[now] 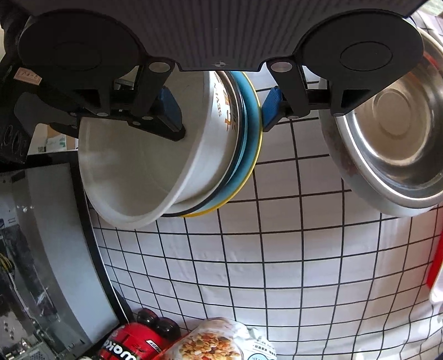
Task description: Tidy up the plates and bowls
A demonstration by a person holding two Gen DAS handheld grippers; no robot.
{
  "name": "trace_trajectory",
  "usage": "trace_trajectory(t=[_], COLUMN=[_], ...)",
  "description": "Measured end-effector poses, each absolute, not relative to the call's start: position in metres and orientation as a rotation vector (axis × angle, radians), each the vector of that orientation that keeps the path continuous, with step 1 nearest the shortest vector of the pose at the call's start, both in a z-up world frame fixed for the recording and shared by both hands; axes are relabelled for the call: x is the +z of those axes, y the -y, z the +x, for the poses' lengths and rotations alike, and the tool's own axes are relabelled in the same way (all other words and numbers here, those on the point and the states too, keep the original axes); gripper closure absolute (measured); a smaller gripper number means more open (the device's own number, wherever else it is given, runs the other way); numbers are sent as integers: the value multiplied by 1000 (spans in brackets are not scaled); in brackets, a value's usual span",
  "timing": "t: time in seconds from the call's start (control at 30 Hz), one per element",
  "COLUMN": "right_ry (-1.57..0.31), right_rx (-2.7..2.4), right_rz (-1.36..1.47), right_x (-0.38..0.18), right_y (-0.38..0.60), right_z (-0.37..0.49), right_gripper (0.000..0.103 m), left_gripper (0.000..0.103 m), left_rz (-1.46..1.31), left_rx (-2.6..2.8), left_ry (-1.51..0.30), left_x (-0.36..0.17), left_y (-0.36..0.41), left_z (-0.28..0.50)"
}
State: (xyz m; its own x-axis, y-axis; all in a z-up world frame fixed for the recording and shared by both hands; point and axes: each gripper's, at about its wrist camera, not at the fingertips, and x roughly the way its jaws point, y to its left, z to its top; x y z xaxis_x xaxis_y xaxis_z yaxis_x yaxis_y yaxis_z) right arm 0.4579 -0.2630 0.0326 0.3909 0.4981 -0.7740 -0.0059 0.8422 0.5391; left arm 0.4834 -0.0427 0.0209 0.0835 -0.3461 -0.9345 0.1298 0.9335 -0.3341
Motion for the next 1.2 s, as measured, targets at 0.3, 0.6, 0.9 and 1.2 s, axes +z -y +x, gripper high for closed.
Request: trace_trajectory(t=[0.3, 0.6, 0.9, 1.2], right_ry=[-1143, -1147, -1136, -1159], right_rx=[362, 357, 375, 392], right_rz=[479, 481, 469, 501], right_x=[37, 36, 36, 32], right_y=[260, 259, 259, 264], right_z=[460, 460, 459, 460], right_gripper=[51, 51, 51, 51], left_gripper=[45, 70, 72, 52], left_rz=[-150, -94, 34, -3], left_rx=[-352, -285, -273, -332], left_ry=[-1445, -1473, -1457, -1442], left_x=[22, 22, 26, 27], left_y=[44, 43, 56, 53], left_z=[482, 483, 480, 479])
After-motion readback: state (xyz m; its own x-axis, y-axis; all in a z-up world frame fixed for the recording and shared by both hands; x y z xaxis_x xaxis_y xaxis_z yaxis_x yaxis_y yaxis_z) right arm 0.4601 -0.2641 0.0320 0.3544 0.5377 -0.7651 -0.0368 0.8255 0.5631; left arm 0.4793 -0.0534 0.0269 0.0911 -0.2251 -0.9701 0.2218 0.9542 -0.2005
